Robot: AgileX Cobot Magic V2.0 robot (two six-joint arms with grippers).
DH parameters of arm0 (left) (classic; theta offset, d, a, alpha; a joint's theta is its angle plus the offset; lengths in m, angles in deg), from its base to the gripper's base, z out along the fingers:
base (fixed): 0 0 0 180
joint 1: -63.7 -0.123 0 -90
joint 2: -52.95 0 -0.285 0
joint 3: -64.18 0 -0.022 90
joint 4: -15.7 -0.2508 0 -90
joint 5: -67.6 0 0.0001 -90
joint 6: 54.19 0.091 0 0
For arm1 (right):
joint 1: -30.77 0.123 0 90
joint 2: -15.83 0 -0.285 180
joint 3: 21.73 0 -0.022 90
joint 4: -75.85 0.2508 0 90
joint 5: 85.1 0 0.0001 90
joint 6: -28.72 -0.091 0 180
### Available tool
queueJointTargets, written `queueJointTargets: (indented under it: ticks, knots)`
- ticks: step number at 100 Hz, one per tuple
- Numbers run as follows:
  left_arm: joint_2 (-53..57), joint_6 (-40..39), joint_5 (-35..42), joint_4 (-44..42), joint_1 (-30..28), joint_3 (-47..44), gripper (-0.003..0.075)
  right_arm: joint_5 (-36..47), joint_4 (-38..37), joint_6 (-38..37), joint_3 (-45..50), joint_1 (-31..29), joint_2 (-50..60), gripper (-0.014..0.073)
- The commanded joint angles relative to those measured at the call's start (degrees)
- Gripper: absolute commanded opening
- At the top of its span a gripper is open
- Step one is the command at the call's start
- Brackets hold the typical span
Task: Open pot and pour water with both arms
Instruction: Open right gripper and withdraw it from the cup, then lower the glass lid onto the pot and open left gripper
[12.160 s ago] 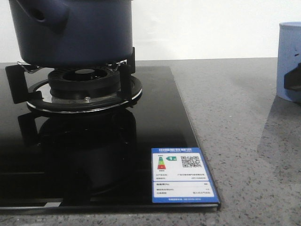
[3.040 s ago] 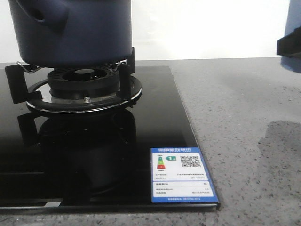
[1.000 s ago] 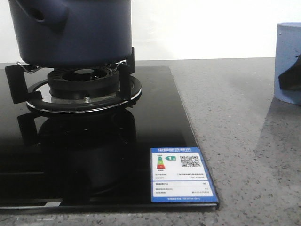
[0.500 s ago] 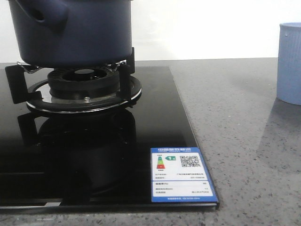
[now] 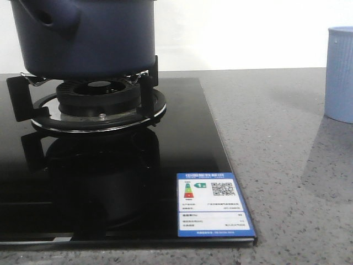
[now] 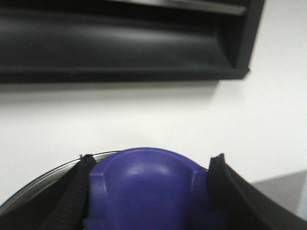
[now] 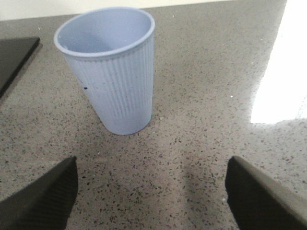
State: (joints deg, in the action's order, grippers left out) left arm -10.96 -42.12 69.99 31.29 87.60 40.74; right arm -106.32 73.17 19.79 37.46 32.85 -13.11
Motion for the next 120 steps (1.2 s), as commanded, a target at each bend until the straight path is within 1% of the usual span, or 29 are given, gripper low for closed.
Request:
queueJointTargets:
  ticks: [1, 10, 23, 35, 60, 85, 120]
  knots:
    - [-1.64, 0.21, 7.15, 0.43, 3.18, 2.12, 0.0339, 2.16, 0.11, -0.09, -1.57, -0.26, 2.27, 0.0568]
    - [-4.33, 0.21, 8.82, 0.43, 5.41, 2.12, 0.0339, 0.67, 0.11, -0.09, -1.57, -0.26, 4.29, 0.0568]
    - [-8.48, 0.21, 12.01, 0.33, 6.97, 2.12, 0.0339, -1.78, 0.11, 0.02, -1.57, -0.26, 5.33, 0.0568]
    - [-11.93, 0.21, 13.85, 0.33, 7.28, 2.12, 0.0339, -2.05, 0.11, 0.02, -1.57, -0.26, 5.43, 0.0568]
    - [-17.08, 0.21, 13.97, 0.33, 7.28, 2.12, 0.0339, -2.05, 0.11, 0.41, -1.57, -0.26, 5.43, 0.0568]
    - [-17.66, 0.21, 15.30, 0.33, 7.28, 2.12, 0.0339, -2.05, 0.11, 0.49, -1.57, -0.26, 5.43, 0.0568]
    - [-17.91, 0.21, 13.54, 0.33, 7.28, 2.12, 0.0339, -2.05, 0.11, 0.49, -1.57, -0.26, 5.43, 0.0568]
